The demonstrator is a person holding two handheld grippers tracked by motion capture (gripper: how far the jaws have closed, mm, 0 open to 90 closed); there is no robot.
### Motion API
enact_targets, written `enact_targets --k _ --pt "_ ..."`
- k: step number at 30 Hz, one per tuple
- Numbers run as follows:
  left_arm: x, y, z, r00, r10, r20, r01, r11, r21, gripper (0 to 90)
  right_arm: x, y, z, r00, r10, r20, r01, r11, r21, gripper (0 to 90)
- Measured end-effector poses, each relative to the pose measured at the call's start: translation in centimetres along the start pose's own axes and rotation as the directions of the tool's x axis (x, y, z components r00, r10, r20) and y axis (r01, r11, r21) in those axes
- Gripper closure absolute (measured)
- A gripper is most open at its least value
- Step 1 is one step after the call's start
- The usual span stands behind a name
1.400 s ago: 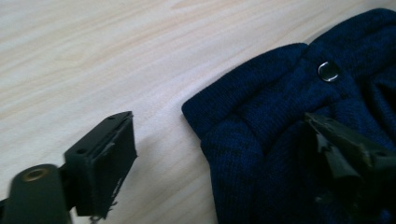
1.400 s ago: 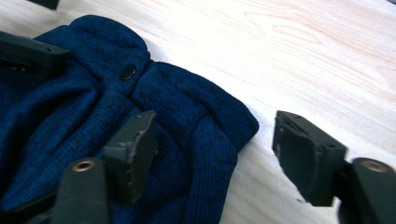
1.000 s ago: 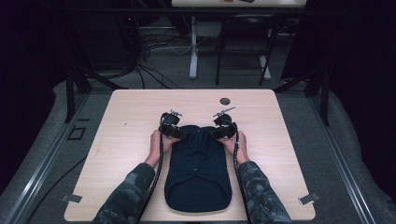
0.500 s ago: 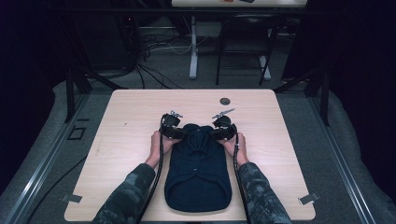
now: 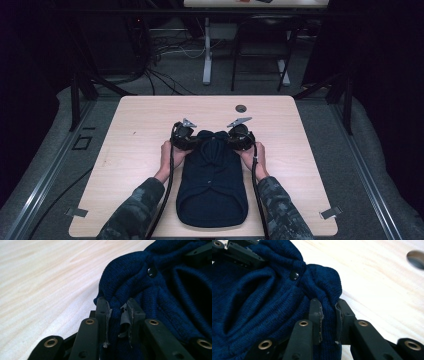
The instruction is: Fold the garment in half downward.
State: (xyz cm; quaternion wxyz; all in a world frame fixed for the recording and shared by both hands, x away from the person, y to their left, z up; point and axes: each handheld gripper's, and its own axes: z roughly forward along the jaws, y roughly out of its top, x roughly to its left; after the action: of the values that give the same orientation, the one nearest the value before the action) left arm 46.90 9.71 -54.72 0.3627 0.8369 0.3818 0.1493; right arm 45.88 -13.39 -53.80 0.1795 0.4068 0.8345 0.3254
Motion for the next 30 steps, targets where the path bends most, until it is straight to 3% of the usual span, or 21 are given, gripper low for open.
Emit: enact_targets --k 7,16,23,30 --pt "-0.7 0.6 -2.0 0.9989 0.048 -0.006 -0.048 0.9971 -0.059 75.3 0.3 0.5 -2.2 0.9995 -0.032 0.007 0.032 0.998 -0.045 77.3" --pt "-1.6 1.3 -4.1 0.9943 0.106 -0.017 -0.107 0.9857 -0.130 75.4 0.6 1.0 -4.4 0.9972 -0.071 0.022 0.073 0.993 -0.098 77.4" --pt "-2.0 1.7 -5.3 0.9881 0.149 -0.039 -0.153 0.9760 -0.155 75.4 1.1 1.3 -5.7 0.9943 -0.100 0.036 0.104 0.986 -0.133 77.4" --pt "-2.1 2.1 -6.1 0.9859 0.162 -0.042 -0.167 0.9704 -0.175 75.5 1.4 1.6 -6.6 0.9897 -0.132 0.056 0.139 0.978 -0.154 77.4"
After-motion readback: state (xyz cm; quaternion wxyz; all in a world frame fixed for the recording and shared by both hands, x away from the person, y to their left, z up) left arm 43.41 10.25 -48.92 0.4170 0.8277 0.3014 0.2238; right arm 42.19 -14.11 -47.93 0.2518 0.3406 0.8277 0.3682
